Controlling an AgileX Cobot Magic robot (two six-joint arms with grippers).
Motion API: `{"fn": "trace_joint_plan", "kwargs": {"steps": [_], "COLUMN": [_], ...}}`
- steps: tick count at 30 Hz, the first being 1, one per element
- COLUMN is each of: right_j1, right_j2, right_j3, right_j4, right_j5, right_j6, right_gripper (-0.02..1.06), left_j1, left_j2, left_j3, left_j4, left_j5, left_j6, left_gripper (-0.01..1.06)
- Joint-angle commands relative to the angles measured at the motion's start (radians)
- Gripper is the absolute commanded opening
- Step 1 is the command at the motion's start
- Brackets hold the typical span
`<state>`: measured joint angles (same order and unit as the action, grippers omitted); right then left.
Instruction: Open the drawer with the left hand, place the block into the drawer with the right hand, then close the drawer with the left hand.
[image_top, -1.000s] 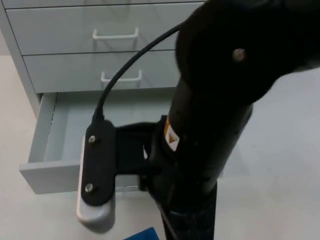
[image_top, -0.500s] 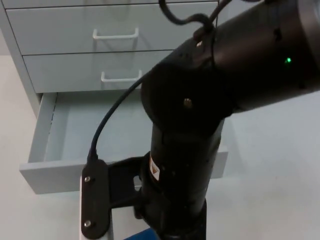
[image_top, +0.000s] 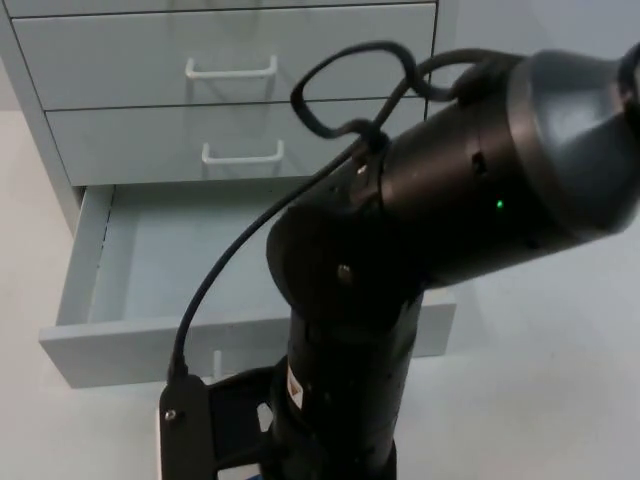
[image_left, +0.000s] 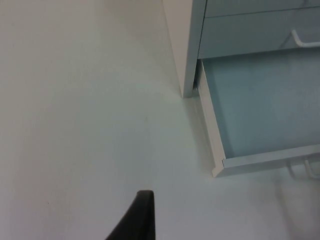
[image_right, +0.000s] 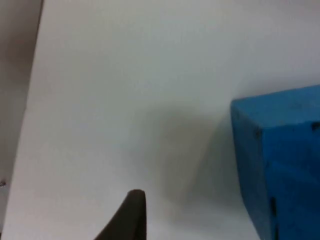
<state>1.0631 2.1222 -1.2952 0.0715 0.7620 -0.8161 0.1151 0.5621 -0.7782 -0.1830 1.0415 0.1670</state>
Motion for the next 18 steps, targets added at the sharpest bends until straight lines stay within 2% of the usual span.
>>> {"fn": "trace_joint_plan", "kwargs": {"steps": [1,9,11,12,13,15,16,18], "right_j1": [0.008,0.008,0.008,0.008,0.008,0.008,0.008,0.008], "right_j2": [0.004,0.004,0.004,0.004,0.004,0.004,0.004,0.004], "right_j3": [-0.013,-0.013,-0.013,-0.013,-0.013,-0.013,-0.013,-0.013], "right_j4": [0.016,0.020,0.040,0.045,0.045,0.045,0.045,0.045], "right_j5": [-0.028,-0.061,-0.061,-0.061,-0.067,-0.072,-0.080,-0.079], "right_j6": [-0.031,-0.041,-0.041,-0.041,-0.041,-0.041,-0.027,-0.014], "right_gripper": [1.05,0.97,0.91,0.84,0.73,0.69,0.50,0.25], "left_j1": [0.003,0.003,0.003,0.003,0.003,0.003,0.003,0.003], "left_j2": [-0.004,-0.004,-0.004,-0.004,-0.004,-0.004,-0.004,-0.004], "left_j3": [0.005,0.005,0.005,0.005,0.005,0.005,0.005,0.005], "left_j4": [-0.008,-0.008,-0.008,-0.008,-0.008,-0.008,-0.008,-0.008], "left_j5": [-0.007,-0.007,-0.007,-0.007,-0.007,-0.007,-0.007,-0.007], "left_j6": [0.005,0.005,0.005,0.005,0.005,0.005,0.005,0.005], "left_gripper": [1.05,1.05,1.05,1.05,1.05,1.05,1.05,1.05]}}
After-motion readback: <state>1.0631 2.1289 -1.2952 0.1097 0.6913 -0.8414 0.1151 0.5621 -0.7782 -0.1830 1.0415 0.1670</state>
